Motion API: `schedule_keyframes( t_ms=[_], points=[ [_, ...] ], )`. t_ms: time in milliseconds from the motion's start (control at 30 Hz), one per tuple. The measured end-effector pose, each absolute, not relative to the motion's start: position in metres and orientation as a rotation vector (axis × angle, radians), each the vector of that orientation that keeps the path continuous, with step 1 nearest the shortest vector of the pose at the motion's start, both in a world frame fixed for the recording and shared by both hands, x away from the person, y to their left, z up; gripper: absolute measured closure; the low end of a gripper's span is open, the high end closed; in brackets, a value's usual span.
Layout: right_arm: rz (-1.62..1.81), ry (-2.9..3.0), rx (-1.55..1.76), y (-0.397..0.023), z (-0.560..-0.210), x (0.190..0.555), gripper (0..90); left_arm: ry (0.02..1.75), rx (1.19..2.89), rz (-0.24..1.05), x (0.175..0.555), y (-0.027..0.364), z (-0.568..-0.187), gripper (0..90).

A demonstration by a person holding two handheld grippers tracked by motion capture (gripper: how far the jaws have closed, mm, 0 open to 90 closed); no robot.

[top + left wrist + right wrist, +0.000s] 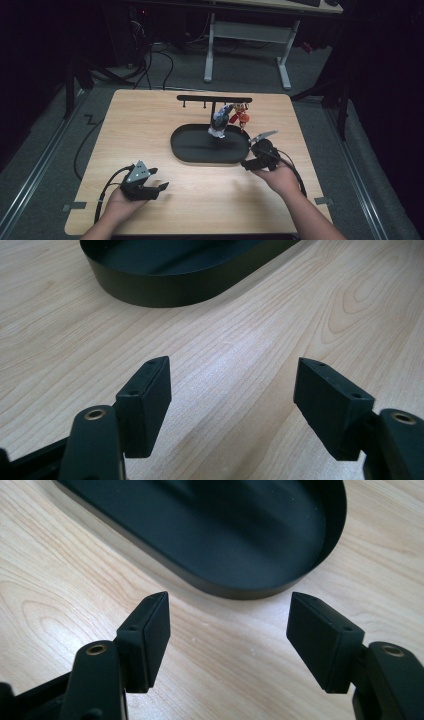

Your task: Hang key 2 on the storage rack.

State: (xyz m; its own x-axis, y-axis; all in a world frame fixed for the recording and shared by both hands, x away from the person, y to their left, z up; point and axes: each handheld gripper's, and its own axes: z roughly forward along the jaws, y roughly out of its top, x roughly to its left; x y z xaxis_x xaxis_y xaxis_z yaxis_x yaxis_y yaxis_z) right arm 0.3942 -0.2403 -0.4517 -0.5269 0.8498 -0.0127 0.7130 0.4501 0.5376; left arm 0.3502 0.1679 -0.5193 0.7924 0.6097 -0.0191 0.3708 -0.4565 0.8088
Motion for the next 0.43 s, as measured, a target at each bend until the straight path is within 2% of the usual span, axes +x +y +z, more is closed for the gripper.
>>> schedule_keyframes(
  t_ms=[167, 300, 433],
  points=[
    [0.903, 2.202, 1.227, -0.252, -0.494, 0.347, 35.6, 0.728, 2.091, 0.339, 0.350, 0.169, -0.520, 31.2],
    [0.997, 2.105, 1.221, -0.258, -0.512, 0.319, 33.1, 0.736, 2.086, 0.331, 0.349, 0.169, -0.521, 30.9],
    [1.040, 2.020, 1.137, -0.267, -0.500, 0.300, 29.0, 0.739, 2.079, 0.330, 0.349, 0.166, -0.521, 29.9]
  ],
)
